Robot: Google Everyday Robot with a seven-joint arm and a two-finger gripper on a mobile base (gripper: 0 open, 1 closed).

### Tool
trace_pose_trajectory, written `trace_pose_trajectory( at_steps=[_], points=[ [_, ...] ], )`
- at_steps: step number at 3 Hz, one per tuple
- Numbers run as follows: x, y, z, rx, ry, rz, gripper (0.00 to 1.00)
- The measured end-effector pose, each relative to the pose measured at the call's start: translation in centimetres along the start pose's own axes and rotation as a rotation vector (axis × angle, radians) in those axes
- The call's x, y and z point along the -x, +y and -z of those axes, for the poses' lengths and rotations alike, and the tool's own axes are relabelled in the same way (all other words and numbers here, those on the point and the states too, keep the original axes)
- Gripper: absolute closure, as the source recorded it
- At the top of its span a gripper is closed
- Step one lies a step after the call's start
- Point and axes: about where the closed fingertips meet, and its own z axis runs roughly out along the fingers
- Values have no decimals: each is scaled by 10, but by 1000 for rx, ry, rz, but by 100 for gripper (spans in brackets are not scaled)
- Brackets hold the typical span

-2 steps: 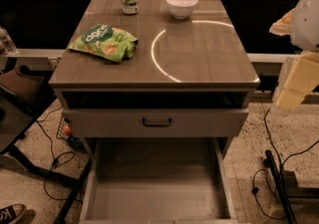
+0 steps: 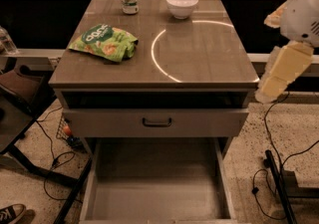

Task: Pick green rice chip bag

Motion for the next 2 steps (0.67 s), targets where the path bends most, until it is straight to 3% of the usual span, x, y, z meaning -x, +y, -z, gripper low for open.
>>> trace_pose_trajectory(
  at_steps=[1,2],
  points=[
    [12,-28,-6,-39,-89,-95,0],
    [35,-70,-6,-116,-262,-225,0]
  ],
)
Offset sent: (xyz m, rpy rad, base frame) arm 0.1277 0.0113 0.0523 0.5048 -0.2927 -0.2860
